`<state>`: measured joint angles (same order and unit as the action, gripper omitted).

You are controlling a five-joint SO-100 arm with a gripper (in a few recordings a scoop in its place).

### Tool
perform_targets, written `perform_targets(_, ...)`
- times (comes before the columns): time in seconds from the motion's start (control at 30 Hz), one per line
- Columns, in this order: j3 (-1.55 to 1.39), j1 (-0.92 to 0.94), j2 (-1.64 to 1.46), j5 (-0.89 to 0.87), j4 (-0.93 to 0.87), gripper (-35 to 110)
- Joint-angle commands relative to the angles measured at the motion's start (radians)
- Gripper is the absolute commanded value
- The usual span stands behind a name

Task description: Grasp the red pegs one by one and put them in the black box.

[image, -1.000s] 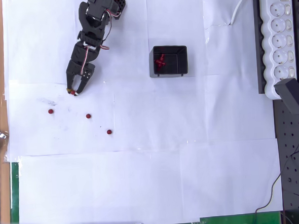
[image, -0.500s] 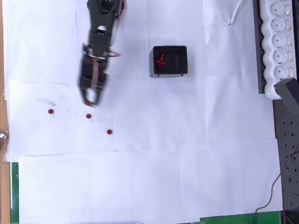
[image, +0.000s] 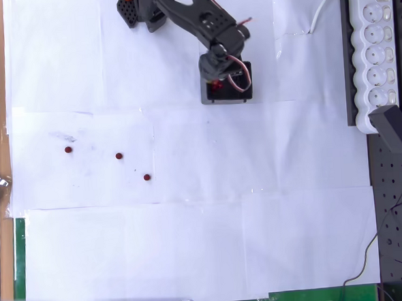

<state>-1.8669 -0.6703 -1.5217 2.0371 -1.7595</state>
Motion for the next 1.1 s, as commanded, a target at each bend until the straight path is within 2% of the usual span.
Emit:
perform_targets(0.0, -0.058, -0.02, -0.064, 0.006, 0.054, 0)
perform_targets(0.33, -0.095, -0.084, -0.256, 0.003, 0.15, 0)
perform_targets(0.57, -0.164, -0.084, -0.285, 0.005, 0.098, 12)
perform_targets(0.73, -0.242, -0.063, -0.17, 0.021, 0.046, 14)
perform_targets(0.87, -0.307, 0.032, 0.018, 0.017, 0.031, 14)
perform_targets(0.93, -0.236, 0.115, 0.112, -0.041, 0.025, 14)
perform_targets(1.0, -0.066, 0.221, 0.204, -0.186, 0.048, 14)
perform_targets(1.07, 0.21, 0.334, 0.308, -0.313, 0.221, 14)
